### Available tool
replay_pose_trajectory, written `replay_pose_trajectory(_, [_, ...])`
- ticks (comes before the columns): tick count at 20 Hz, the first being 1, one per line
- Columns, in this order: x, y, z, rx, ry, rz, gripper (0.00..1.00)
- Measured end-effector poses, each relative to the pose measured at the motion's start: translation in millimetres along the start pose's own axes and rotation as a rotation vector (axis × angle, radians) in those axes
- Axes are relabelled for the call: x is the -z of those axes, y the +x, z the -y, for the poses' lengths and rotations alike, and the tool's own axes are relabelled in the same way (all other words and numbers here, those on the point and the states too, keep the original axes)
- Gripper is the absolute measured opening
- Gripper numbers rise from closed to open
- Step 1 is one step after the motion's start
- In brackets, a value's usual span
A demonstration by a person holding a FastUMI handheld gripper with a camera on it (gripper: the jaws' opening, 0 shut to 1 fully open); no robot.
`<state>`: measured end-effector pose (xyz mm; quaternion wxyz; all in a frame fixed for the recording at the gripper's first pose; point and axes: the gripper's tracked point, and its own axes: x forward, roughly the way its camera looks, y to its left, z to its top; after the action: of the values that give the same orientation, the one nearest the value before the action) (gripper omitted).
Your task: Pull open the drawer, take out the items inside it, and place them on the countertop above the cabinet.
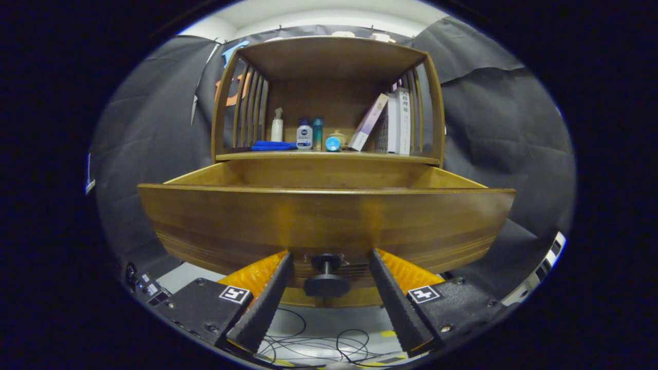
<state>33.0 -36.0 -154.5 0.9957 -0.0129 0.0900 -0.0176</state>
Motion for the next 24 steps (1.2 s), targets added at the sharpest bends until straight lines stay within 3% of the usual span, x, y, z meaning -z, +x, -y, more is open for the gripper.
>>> replay_pose_trajectory(13, [-13.0,21.5,0.4,-0.005,0.018,-0.008,0.98])
replay_pose_trajectory(24, [-43.1,89.4,-7.8,0.006,0.064,-0.025,0.99])
